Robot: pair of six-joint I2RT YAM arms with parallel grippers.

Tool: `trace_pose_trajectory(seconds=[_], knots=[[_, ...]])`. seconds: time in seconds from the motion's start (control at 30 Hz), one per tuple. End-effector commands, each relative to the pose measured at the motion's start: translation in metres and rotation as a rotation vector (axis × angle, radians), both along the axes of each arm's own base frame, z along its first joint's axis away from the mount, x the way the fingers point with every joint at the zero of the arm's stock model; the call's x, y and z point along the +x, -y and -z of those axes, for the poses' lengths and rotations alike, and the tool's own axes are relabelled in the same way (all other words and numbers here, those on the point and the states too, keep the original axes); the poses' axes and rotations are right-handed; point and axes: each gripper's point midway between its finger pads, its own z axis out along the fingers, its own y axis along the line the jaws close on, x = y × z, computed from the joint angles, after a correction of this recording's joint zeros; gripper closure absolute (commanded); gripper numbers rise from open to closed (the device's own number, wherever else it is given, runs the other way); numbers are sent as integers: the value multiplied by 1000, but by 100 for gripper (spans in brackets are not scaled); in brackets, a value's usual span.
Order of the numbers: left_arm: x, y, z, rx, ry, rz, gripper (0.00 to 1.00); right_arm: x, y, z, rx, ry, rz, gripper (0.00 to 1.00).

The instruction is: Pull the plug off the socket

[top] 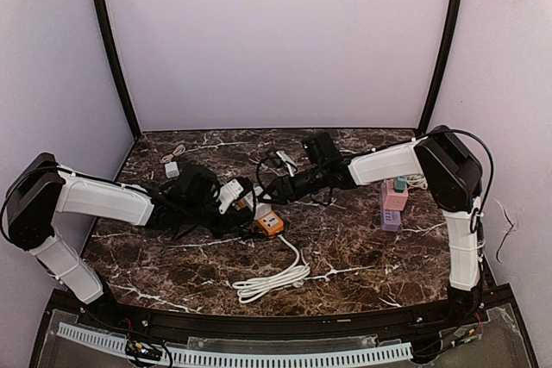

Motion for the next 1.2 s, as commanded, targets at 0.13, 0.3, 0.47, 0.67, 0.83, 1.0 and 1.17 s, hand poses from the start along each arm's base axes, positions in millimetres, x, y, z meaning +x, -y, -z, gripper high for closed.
trace_pose_trajectory(seconds=[0.13, 0.3, 0.47, 0.67, 0.83, 1.0, 1.17], knots=[[-3, -14, 10, 39, -25, -51, 93, -22, 32, 59, -227, -75, 41, 19], [2, -8, 7, 23, -24, -51, 93, -28, 15, 34, -181, -47, 17, 15], [-1, -3, 6, -3, -36, -29, 93, -31, 5, 17, -122, -37, -2, 14], [0, 0, 5, -10, -36, -22, 93, -26, -1, -8, -49, 25, 4, 13], [0, 1, 4, -14, -35, -20, 93, -21, -8, -20, -12, 47, 5, 13], [0, 1, 4, -15, -35, -21, 93, -18, -19, -22, 0, 43, 3, 13], [0, 2, 7, -18, -43, -20, 93, -16, -30, -22, 5, 41, 4, 13]])
